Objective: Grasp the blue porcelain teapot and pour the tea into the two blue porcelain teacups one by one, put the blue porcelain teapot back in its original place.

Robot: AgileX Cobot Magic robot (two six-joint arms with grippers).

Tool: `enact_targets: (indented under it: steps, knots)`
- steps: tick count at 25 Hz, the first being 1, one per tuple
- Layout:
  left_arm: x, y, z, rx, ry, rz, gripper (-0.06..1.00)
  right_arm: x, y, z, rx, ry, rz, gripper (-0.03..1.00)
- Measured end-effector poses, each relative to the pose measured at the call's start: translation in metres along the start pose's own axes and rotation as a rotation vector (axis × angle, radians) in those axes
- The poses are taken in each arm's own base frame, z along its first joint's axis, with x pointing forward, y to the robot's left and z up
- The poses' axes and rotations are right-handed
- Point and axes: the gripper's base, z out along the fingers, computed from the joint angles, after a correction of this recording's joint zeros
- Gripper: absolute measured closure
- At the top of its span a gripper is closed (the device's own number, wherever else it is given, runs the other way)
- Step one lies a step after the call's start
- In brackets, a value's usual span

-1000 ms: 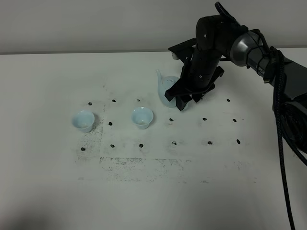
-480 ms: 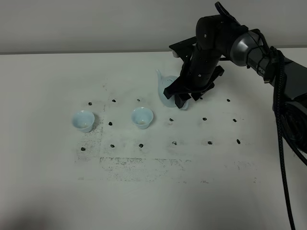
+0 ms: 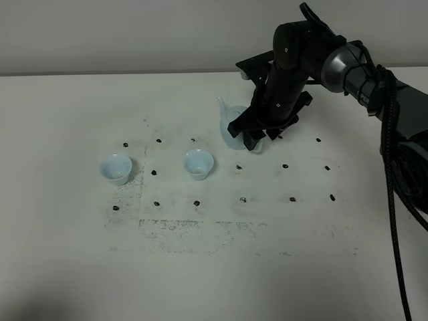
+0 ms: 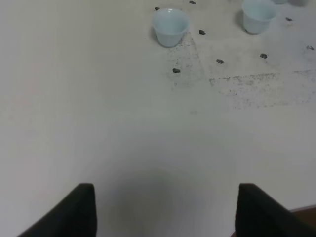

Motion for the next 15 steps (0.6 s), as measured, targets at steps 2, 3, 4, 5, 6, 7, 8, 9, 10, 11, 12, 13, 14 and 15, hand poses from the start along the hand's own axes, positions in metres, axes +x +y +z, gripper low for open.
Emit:
enact_targets:
  steps: [2,3,4,5,6,7,8,9,10,11,12,13,14,15]
  knots:
    - [0.0,0.0,0.0,0.0,0.0,0.0,0.34,0.0001,0.0,0.0,0.0,0.001,0.0,0.44]
    - [0.0,0.0,0.0,0.0,0.0,0.0,0.34,0.0001,0.0,0.0,0.0,0.001,0.0,0.44]
    - [0.0,0.0,0.0,0.0,0.0,0.0,0.34,0.0,0.0002,0.0,-0.002,0.001,0.001,0.44]
    - [0.0,0.0,0.0,0.0,0.0,0.0,0.34,0.0,0.0004,0.0,-0.005,0.0,0.002,0.44]
    - [0.0,0.0,0.0,0.0,0.0,0.0,0.34,0.0,0.0006,0.0,-0.007,0.0,0.003,0.44]
    - [0.0,0.0,0.0,0.0,0.0,0.0,0.34,-0.0001,0.0007,0.0,-0.008,-0.001,0.003,0.44]
    - [0.0,0.0,0.0,0.0,0.0,0.0,0.34,-0.0001,0.0008,0.0,-0.009,-0.001,0.003,0.44]
    - [0.0,0.0,0.0,0.0,0.0,0.0,0.34,-0.0002,0.0008,0.0,-0.008,-0.002,0.003,0.44]
    - [0.0,0.0,0.0,0.0,0.0,0.0,0.34,-0.0002,0.0009,0.0,-0.01,-0.002,0.004,0.44]
    - [0.0,0.0,0.0,0.0,0.0,0.0,0.34,-0.0002,0.0009,0.0,-0.01,-0.002,0.004,0.44]
    - [0.0,0.0,0.0,0.0,0.0,0.0,0.34,-0.0002,0.0009,0.0,-0.01,-0.002,0.004,0.44]
    - [0.0,0.0,0.0,0.0,0.0,0.0,0.34,-0.0002,0.0009,0.0,-0.01,-0.002,0.004,0.44]
    - [0.0,0.0,0.0,0.0,0.0,0.0,0.34,-0.0002,0.0009,0.0,-0.01,-0.002,0.004,0.45]
    - [0.0,0.0,0.0,0.0,0.0,0.0,0.34,-0.0002,0.0009,0.0,-0.01,-0.002,0.004,0.45]
